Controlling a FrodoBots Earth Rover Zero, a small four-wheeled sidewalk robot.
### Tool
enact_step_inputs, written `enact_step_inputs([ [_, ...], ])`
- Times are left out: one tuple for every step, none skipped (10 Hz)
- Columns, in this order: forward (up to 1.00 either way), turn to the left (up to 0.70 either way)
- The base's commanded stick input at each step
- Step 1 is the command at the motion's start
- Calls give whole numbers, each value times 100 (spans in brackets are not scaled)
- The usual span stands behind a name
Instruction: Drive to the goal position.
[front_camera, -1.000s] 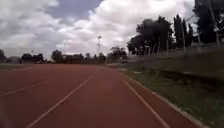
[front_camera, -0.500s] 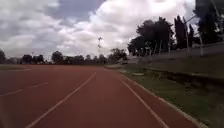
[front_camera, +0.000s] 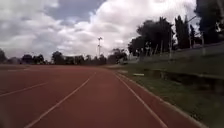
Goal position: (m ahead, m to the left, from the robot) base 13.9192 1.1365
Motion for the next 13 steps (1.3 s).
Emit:
enact_step_inputs([
  [60,0],
  [60,0],
  [60,0],
  [60,0],
  [60,0],
  [60,0],
  [60,0],
  [60,0],
  [60,0],
  [60,0],
  [60,0],
  [60,0],
  [60,0],
])
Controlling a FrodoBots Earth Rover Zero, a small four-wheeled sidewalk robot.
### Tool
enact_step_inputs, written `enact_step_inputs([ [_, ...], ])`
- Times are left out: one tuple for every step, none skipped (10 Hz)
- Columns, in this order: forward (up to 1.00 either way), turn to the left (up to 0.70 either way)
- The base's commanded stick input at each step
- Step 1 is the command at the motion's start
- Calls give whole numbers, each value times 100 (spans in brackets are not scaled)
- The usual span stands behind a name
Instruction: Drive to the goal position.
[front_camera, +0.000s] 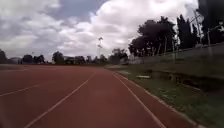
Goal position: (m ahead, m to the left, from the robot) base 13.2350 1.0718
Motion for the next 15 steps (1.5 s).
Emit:
enact_step_inputs([
  [60,0],
  [60,0],
  [60,0],
  [60,0],
  [60,0],
  [60,0],
  [60,0],
  [60,0],
  [60,0],
  [60,0],
  [60,0],
  [60,0],
  [60,0],
  [60,0],
  [60,0],
])
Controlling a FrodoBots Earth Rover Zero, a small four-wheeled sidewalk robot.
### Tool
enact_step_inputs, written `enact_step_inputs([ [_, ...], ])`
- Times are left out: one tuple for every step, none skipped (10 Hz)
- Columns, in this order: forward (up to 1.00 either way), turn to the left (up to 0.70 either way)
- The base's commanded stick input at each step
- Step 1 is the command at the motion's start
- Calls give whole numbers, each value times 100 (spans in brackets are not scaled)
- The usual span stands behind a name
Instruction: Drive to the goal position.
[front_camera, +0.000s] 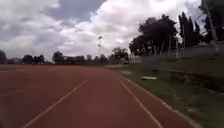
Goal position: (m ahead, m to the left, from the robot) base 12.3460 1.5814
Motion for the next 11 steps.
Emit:
enact_step_inputs([
  [60,0],
  [60,0],
  [60,0],
  [60,0],
  [60,0],
  [60,0],
  [60,0],
  [60,0],
  [60,0],
  [60,0],
  [60,0],
])
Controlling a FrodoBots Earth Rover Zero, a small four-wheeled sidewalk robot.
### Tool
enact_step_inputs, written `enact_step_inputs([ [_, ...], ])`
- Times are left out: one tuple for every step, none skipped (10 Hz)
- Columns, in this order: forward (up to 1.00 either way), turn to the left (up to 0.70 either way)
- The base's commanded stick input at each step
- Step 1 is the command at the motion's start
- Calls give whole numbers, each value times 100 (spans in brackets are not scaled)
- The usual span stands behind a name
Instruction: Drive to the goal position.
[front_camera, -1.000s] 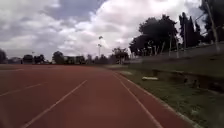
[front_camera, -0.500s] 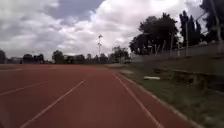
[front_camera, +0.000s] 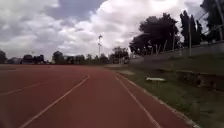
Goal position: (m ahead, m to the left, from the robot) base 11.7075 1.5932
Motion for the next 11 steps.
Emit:
enact_step_inputs([
  [60,0],
  [60,0],
  [60,0],
  [60,0],
  [60,0],
  [60,0],
  [60,0],
  [60,0],
  [60,0],
  [60,0],
  [60,0],
])
